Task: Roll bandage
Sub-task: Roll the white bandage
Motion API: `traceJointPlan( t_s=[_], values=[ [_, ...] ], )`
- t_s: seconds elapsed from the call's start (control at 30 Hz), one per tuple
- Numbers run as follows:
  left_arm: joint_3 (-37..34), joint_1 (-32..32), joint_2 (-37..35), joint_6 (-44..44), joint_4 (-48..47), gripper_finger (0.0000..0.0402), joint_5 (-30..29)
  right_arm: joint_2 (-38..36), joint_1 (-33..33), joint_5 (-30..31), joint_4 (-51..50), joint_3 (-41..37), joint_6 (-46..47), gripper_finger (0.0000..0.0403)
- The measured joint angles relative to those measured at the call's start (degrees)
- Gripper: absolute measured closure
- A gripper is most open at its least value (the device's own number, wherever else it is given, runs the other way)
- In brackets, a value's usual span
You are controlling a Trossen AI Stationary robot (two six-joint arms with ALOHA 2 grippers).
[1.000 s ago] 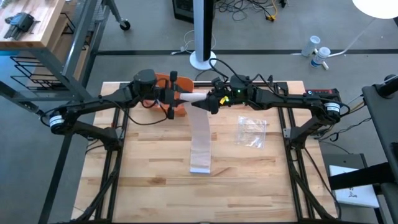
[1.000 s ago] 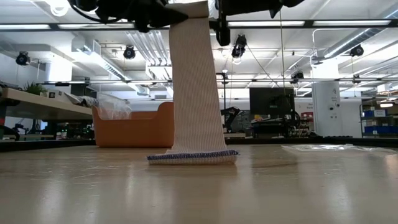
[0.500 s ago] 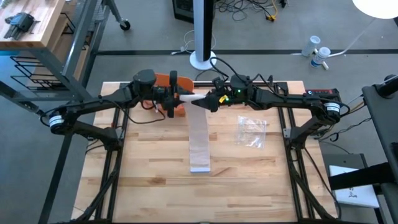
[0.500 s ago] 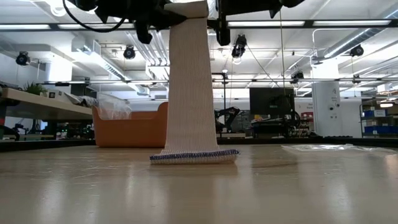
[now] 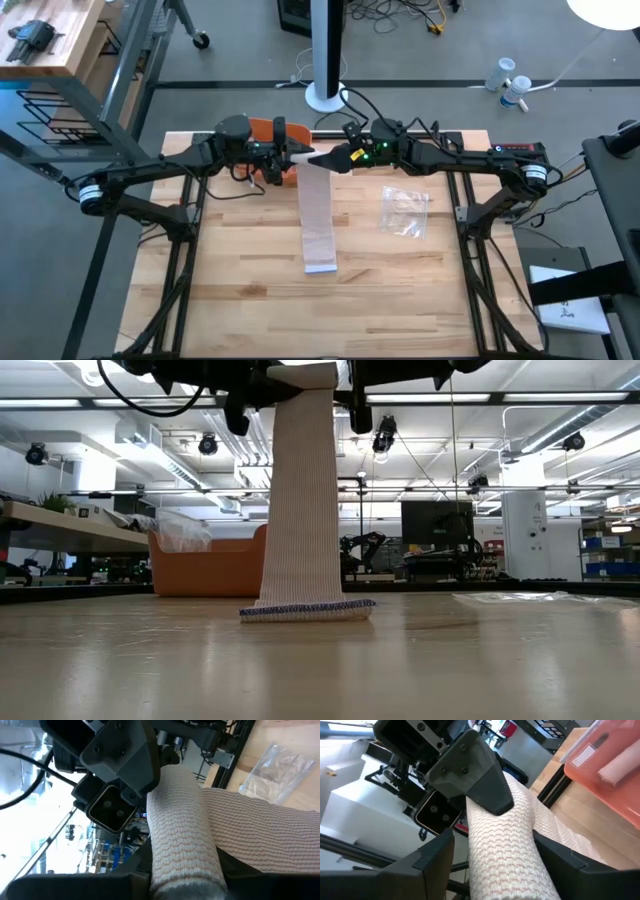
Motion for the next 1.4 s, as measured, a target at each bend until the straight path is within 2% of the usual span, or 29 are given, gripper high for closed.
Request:
traceJointPlan(
  t_s=[0.43,0.9,1.23,1.4],
  values=[
    [0.0,-0.1,-0.1,0.0,0.4,0.0324,-1.6,0.0,-0.1,-0.2,0.3,0.0,4.7,0.0169],
    [-0.1,-0.1,-0.2,0.2,0.4,0.0323,-1.4,0.0,-0.8,-0.6,0.0,0.0,2.3,0.0225],
    [-0.1,-0.3,-0.9,-7.3,-0.3,0.0244,-1.7,0.0,-1.1,-0.8,0.0,0.0,-1.7,0.0303],
    [-0.1,-1.1,-2.1,-16.6,-0.6,0.0201,-2.1,0.0,-1.0,-1.1,0.4,0.0,-5.0,0.0306]
  ],
)
